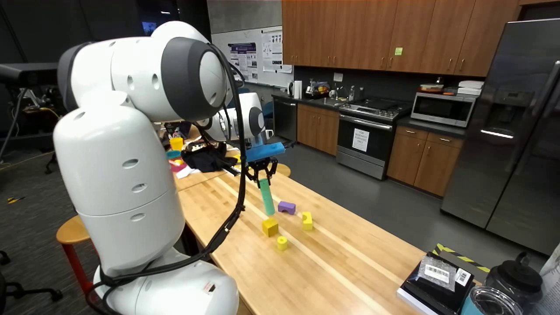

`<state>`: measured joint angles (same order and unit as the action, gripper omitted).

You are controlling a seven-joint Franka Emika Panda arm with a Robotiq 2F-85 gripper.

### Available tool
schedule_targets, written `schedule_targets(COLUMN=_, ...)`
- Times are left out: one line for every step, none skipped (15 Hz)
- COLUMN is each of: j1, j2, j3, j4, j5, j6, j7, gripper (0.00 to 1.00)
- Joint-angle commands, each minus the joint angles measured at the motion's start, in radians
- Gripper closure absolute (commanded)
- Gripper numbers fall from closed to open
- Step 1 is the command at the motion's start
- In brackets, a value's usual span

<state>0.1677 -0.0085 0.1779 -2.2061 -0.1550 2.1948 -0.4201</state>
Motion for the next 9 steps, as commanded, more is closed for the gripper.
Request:
schedule_targets(j1=0.000, j2=-0.046, j3=-0.005, j4=-0.048, j5=0.010, j6=0.021, j7=0.006, gripper=0.85)
schedule_targets(j1=0.001, j2=-0.046, j3=-0.005, j4=-0.051, j5=0.014, j6=0.023, j7=0.005, gripper=0.85)
schedule_targets(j1=0.001, j2=-0.046, j3=-0.005, j4=-0.056, j5=0.018, j6=0.028, j7=0.002, gripper=0.85)
schedule_targets(j1=0.002, j2=-0.045, j3=-0.004, j4=-0.059, j5=0.015, j6=0.028, j7=0.006, gripper=0.85)
schedule_targets(j1=0.003, j2=-0.044, j3=-0.004, j4=-0.062, j5=0.018, j6=0.030, j7=0.005, gripper=0.85)
schedule_targets(j1=0.003, j2=-0.043, j3=-0.004, j4=-0.064, j5=0.019, j6=0.033, j7=0.005, gripper=0.85)
schedule_targets(j1=0.003, j2=-0.043, j3=-0.004, j4=-0.069, j5=0.020, j6=0.038, j7=0.004, gripper=0.85)
schedule_targets(j1=0.002, j2=-0.043, j3=-0.004, j4=-0.072, j5=0.022, j6=0.041, j7=0.004, gripper=0.85)
schedule_targets(j1=0.002, j2=-0.043, j3=-0.005, j4=-0.073, j5=0.026, j6=0.043, j7=0.003, gripper=0.85)
